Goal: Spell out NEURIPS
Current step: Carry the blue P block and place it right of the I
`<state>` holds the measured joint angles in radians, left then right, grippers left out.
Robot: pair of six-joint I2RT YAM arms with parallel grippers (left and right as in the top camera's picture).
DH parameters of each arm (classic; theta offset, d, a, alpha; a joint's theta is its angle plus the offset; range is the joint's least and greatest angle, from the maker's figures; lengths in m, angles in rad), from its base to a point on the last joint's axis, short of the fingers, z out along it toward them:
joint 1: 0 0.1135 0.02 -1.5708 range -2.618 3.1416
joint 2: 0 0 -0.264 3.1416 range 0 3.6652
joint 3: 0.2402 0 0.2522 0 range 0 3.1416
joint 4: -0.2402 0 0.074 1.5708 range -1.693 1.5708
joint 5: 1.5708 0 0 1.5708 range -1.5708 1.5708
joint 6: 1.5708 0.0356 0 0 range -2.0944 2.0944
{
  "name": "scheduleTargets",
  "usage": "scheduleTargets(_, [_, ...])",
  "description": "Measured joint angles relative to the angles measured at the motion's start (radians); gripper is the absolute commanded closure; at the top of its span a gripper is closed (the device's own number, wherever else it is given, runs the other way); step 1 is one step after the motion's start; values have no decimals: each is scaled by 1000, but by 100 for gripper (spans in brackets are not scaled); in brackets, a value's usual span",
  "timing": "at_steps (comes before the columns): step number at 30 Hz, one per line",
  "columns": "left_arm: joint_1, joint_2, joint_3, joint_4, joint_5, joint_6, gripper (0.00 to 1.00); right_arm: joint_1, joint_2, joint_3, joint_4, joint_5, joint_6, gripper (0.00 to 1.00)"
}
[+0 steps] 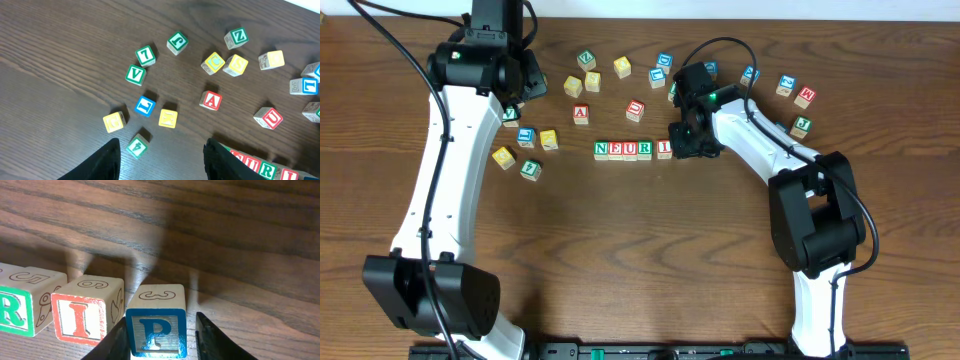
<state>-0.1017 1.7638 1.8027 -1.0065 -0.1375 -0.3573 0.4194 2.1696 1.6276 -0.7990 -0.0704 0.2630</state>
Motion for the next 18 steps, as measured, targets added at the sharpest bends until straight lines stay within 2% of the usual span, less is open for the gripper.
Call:
scheduleTargets(5, [0, 0, 0, 0, 0, 0, 47, 0, 0, 15, -50, -11, 8, 61])
scheduleTargets(10, [0, 0, 0, 0, 0, 0, 47, 0, -2, 134, -125, -19, 14, 54])
scheduleTargets(14, [0, 0, 0, 0, 0, 0, 47, -1, -27, 228, -103, 26, 41, 50])
scheduleTargets(18, [0, 0, 0, 0, 0, 0, 47, -8, -49, 256, -22, 106, 95, 50])
